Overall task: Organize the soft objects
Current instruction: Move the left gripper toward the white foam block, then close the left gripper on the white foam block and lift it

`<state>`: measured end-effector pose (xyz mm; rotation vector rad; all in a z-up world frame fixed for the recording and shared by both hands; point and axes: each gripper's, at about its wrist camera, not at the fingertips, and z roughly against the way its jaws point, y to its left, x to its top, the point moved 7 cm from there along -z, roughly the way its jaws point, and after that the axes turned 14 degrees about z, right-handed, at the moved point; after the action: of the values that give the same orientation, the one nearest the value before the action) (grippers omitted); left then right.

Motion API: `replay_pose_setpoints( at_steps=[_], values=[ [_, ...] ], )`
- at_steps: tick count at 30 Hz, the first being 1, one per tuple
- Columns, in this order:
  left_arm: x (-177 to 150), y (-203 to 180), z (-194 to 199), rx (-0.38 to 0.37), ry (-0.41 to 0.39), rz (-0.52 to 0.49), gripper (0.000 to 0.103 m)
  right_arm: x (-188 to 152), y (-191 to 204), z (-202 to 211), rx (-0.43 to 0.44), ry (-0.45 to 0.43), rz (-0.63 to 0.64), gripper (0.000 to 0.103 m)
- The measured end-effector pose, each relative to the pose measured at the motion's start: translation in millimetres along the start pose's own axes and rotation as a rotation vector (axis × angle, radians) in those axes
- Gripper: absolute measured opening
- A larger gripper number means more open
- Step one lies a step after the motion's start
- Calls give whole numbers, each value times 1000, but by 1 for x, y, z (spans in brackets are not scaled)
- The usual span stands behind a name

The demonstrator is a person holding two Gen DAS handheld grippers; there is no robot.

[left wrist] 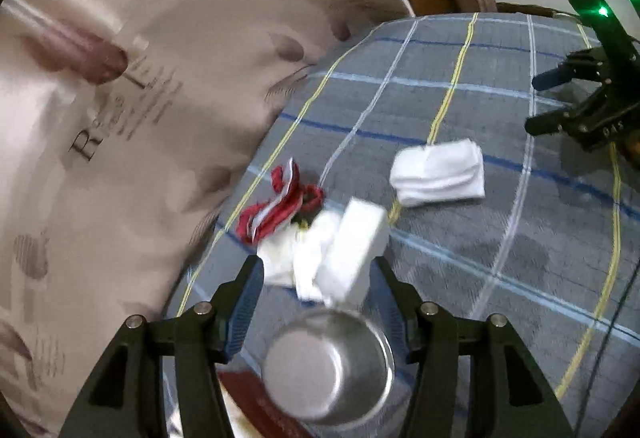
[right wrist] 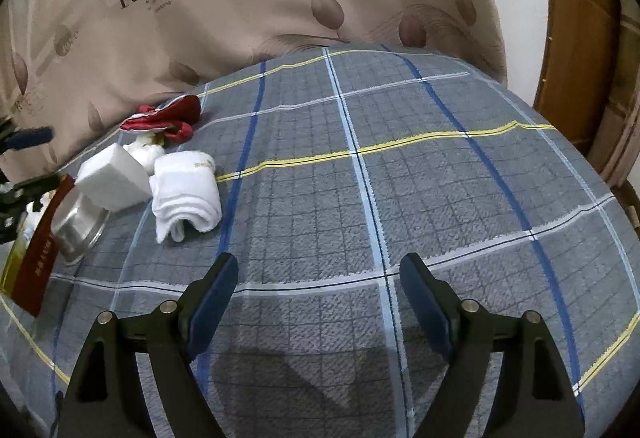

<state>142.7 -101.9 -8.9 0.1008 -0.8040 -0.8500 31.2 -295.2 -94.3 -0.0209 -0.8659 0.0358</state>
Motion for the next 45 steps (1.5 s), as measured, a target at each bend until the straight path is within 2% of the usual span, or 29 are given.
replay_pose_setpoints(
  at_steps=[3, 8, 11, 15, 16, 17, 18, 20, 25, 32, 36, 41, 45],
  values=[
    [6, 0, -13, -85, 34, 9, 57, -1, 0, 0, 21, -2, -9, 81],
    [4, -8, -37, -156, 119, -29, 57, 0, 1, -1, 47, -2, -10, 81],
    [0, -10, -47, -190, 165, -36, 57, 0, 1, -2, 57, -4, -19, 81],
    [-1, -12, -62, -191, 195, -57, 56, 0, 1, -3, 69, -3, -23, 81],
    [-4, -12, -69, -205, 235, -31, 54, 0, 2, -3, 74, -2, -23, 81],
    [-6, -10, -74, -226, 268, 13, 26, 0, 2, -4, 77, 0, -24, 81],
    [-7, -5, -77, -246, 289, 85, 29, 0, 2, -4, 80, 1, -28, 81],
    [-6, 3, -73, -256, 270, 160, 26, 0, 1, -5, 86, 0, -37, 81],
    [-1, 15, -40, -221, 174, 308, 26, -1, -1, -6, 91, -1, -52, 81],
    [-12, 33, 24, -209, 61, 640, 27, -1, -2, -6, 85, 1, -50, 81],
    [-26, 40, 54, -192, 20, 723, 27, 0, -1, -7, 75, 0, -48, 82],
    [-43, 49, 78, -182, 15, 791, 28, 0, 0, -6, 67, -15, -45, 82],
    [-53, 62, 97, -177, -9, 846, 28, 8, 16, 0, 113, -47, 26, 82]
  ],
)
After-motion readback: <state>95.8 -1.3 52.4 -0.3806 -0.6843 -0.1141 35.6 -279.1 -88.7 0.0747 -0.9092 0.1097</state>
